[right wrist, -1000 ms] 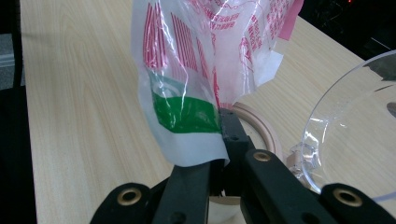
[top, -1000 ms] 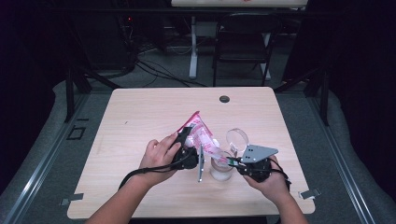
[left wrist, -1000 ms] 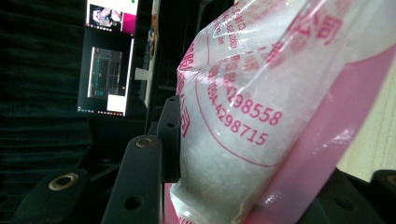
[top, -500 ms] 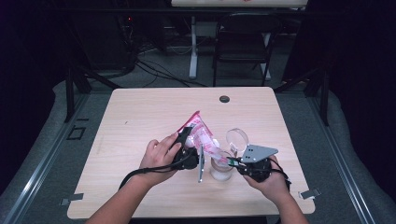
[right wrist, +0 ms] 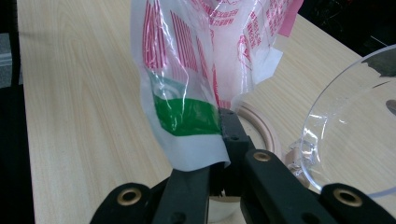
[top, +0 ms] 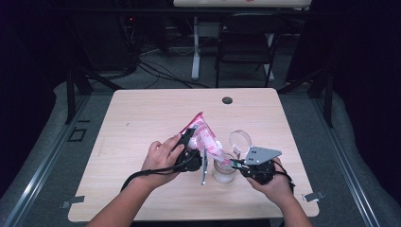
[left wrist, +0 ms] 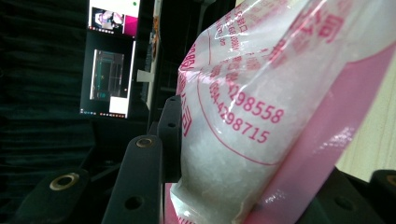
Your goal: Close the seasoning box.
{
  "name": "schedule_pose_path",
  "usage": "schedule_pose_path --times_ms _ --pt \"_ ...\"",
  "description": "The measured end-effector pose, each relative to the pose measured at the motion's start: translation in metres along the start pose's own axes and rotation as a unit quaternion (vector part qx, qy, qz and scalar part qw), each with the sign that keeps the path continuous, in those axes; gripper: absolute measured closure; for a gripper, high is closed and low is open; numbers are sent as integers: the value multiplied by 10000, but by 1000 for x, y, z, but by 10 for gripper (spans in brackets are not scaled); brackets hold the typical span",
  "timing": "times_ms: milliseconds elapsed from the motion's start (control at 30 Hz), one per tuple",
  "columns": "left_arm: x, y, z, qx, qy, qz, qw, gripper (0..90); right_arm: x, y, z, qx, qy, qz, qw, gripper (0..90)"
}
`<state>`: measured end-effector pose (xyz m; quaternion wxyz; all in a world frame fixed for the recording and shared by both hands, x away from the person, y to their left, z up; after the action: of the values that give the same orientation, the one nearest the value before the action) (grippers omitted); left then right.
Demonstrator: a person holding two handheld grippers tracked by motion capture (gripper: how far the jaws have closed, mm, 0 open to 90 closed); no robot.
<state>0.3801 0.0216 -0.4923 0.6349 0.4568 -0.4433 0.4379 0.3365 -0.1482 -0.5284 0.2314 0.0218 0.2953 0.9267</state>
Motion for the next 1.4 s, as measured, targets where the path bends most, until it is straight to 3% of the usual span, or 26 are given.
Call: schedule_pose_path --times_ms 1400 --pt "2 0 3 -32 -37 52 10000 648 -1 0 -1 3 -12 5 10000 900"
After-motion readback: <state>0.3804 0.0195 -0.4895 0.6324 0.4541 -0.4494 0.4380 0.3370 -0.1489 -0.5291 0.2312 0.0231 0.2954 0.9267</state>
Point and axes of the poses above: each handheld gripper's, and its own axes: y roughly backward along the jaws, z roughly out of its top, x roughly to its left, the point moved 8 cm from there along -y, roughly forward along the jaws, and after that the axes turned 5 degrees about z, right-handed, at the moved point
